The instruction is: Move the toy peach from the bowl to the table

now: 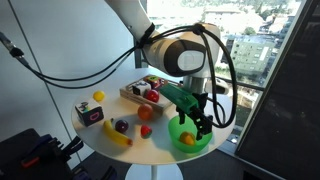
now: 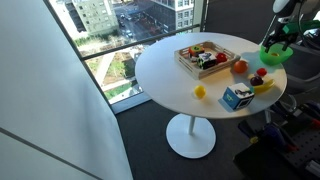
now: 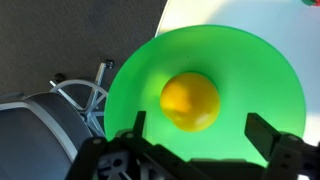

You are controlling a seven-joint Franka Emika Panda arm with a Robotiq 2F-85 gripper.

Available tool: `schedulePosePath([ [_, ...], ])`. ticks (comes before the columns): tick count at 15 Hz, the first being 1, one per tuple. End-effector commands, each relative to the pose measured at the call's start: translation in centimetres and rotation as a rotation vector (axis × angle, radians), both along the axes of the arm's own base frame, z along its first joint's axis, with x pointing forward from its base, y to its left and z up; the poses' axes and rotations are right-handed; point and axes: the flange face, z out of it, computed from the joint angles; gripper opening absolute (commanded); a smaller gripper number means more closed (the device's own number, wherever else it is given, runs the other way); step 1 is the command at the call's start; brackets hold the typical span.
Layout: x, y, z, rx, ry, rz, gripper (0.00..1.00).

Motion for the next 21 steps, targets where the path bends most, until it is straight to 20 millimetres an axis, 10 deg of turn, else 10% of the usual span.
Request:
schedulePosePath([
  [1,0.3,-0.4,-0.5,0.009,-0.019,0.017,1.00],
  [8,0.2,-0.6,-1.5,0.005,-0.011,0.020,1.00],
  [9,0.2,-0.6,-1.7,0.004,-0.010,0.020,0.75],
  [14,0.2,-0.6,-2.0,0.002,-0.004,0.017,0.41],
  [21,0.1,-0.8,-0.2,-0.003,-0.007,0.000,0.38],
])
